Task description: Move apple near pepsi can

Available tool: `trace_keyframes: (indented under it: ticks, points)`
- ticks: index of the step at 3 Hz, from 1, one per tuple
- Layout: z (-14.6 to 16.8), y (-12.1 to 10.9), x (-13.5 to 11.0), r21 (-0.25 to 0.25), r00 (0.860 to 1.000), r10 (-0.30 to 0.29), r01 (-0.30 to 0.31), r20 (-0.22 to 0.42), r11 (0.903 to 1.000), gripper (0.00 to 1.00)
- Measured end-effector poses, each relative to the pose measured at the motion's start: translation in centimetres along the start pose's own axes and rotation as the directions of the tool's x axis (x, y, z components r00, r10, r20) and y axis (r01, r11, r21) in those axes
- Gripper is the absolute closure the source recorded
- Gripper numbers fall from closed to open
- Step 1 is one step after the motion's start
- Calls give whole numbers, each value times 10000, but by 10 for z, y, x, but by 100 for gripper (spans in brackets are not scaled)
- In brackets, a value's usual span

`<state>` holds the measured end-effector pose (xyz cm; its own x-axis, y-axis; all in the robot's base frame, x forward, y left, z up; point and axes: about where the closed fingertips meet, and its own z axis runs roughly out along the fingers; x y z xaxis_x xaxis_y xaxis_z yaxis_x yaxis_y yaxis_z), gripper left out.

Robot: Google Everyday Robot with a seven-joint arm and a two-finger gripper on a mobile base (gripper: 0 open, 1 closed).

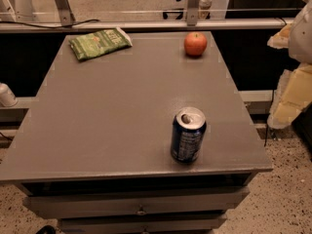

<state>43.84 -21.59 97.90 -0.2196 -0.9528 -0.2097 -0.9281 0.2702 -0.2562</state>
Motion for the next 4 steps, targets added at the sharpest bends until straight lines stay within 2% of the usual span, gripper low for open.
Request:
trace_keyframes:
  ticks: [1,2,3,4]
  points:
    - [0,0,0,23,10000,-2,1,19,10000,0]
    - [13,-19,-11,305,9984,-126,109,545,9995,0]
    - [41,-58,-25,745,9909,-221,122,1325,9971,0]
    - [71,-101,-48,1106,9743,-242,-8,2240,9939,0]
